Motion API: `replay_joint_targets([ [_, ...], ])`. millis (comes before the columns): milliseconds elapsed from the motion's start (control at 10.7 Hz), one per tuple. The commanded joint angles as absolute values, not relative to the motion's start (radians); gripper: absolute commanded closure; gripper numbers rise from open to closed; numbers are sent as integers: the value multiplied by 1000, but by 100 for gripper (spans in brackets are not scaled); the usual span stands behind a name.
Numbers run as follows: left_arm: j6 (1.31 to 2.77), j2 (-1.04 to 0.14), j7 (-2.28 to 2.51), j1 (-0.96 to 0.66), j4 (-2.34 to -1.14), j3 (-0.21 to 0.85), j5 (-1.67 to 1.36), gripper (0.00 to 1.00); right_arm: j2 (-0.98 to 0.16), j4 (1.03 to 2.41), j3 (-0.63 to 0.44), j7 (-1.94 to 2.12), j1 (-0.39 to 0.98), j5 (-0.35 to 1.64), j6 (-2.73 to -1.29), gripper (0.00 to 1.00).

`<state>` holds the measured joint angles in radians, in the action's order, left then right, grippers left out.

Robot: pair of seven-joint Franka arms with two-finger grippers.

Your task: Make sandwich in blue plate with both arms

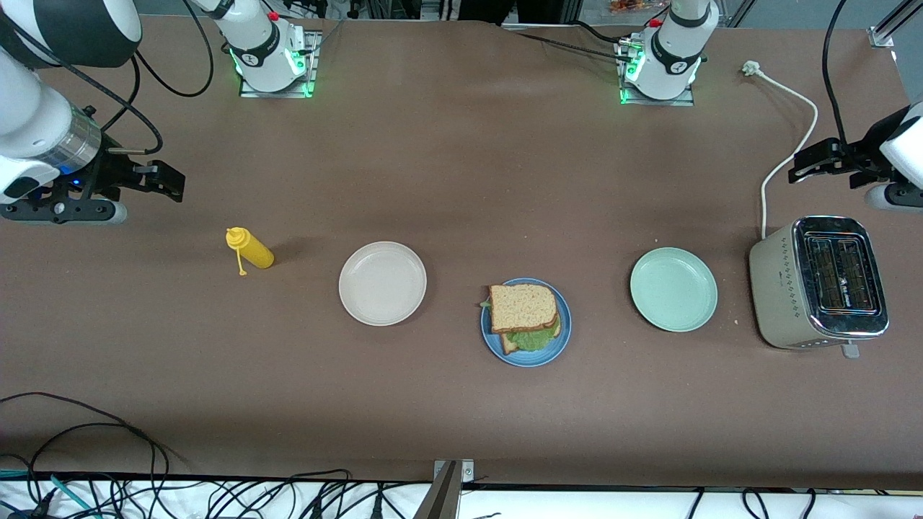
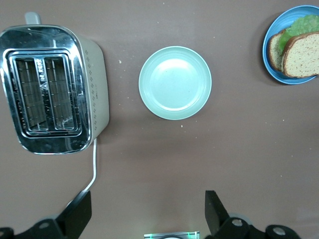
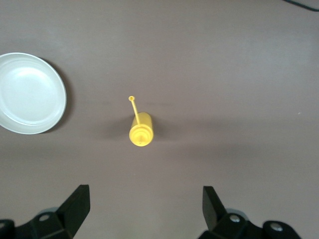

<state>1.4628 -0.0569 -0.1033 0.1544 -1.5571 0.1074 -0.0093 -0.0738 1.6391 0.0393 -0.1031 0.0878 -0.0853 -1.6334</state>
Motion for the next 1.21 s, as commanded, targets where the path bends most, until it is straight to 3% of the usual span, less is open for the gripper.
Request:
replay_joint_targets([
  [0,1453,18,-103,127,-1604,87,26,0,-71,1626,21,-118,104,17,-1629,0],
  [187,1451,46,-100,132,-1637,77,17,0,-69,1626,21,-120,104,9,-1629,0],
  [467,1496,34,-94,126,-1629,-37,-60,0,-72,1603,21,-106,104,9,-1649,0],
  [934,1473,-4,-84,112,-1585,-14,-2,0,-71,1592,28,-103,107,-47,-1658,0],
  [1121,1463,-9,-60,112,-1578,56,58,0,-71,1591,28,-101,107,-55,-1657,0],
])
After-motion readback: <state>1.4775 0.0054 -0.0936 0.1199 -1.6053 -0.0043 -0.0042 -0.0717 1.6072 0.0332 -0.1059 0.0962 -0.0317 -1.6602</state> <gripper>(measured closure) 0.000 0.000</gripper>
